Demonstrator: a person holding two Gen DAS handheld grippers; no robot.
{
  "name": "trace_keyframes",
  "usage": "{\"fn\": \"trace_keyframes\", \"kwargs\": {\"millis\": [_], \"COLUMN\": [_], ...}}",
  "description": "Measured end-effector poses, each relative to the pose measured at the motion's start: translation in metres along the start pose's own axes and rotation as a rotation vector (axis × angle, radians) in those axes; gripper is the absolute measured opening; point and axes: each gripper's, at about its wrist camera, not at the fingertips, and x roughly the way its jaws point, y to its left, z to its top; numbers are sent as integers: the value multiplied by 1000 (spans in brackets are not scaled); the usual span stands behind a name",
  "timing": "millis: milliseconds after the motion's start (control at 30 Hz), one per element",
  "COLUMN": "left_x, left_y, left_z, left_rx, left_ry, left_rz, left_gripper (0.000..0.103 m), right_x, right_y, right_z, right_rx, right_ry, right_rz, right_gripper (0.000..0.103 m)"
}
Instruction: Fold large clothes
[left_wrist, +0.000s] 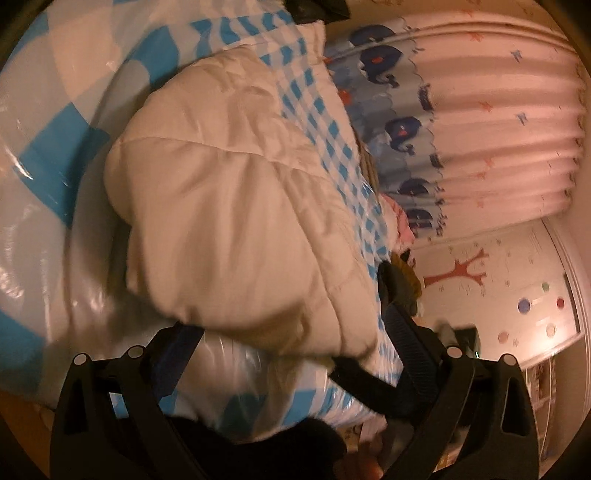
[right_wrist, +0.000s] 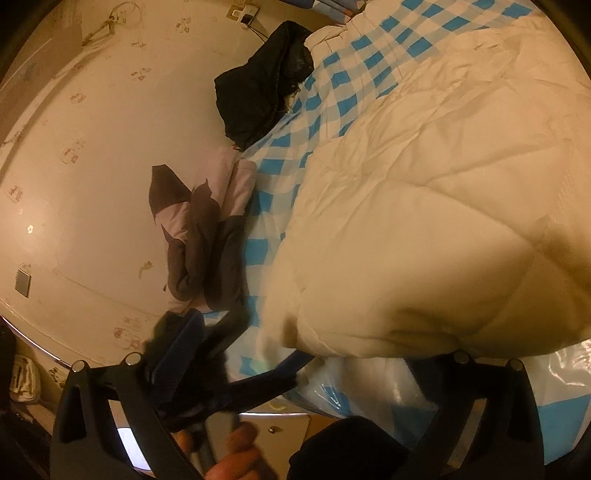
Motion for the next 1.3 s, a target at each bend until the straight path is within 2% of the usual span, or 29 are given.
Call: {"fn": "trace_keyframes", "kwargs": {"millis": [133,267,333,467,567,633,700,733,800,833,867,900,1000,1067,1133,1200,1233,1300], "left_x": [8,14,14,10,18,22,23,24,23,21,21,21,18,17,17,18,18,20], "left_y": [3,1,1,-3,-1,3,3,1,-1,-2,-4,-7,-16,-18,-17,-17,-18,-24], "left_z": [4,-3,-7,10,31,39,39,36,35,38,38,38,35,35,37,38,36,37], "left_rx": [-32,-9,-7,-18,-46,-80,-66,-35,-15,-10,6,23,91,102,96,94,105,136], "left_ry": [-29,40,47,-67,-150,-175,-201,-214,-231,-242,-247,-248,-259,-261,-260,-262,-262,-265], "left_rz": [7,-2,-1,42,98,116,132,149,164,167,183,203,243,253,254,248,243,254], "left_gripper": [93,93,93,93,93,93,93,93,91,91,90,90,90,90,90,90,90,81], "right_x": [-5,-13,-17,-16,-12,-13,-29,-37,-62,-69,-74,-73,-58,-47,-28,0,11,20], "right_y": [-2,0,1,2,1,8,24,31,52,57,61,59,34,17,2,-30,-42,-45], "right_z": [-1,3,6,6,0,-7,-15,-18,-16,-9,5,16,55,68,74,71,65,56], "right_rx": [6,16,27,22,-6,-69,-186,-238,-398,-446,-495,-516,-500,-483,-506,-512,-528,-575], "right_ry": [-5,-42,-58,-50,-1,66,72,57,-18,-54,-99,-113,-105,-88,-64,38,61,67], "right_rz": [35,85,109,108,77,-1,-60,-83,-199,-268,-396,-474,-629,-668,-744,-820,-846,-890], "right_gripper": [97,97,97,97,97,97,97,97,97,97,97,97,97,97,97,98,98,98]}}
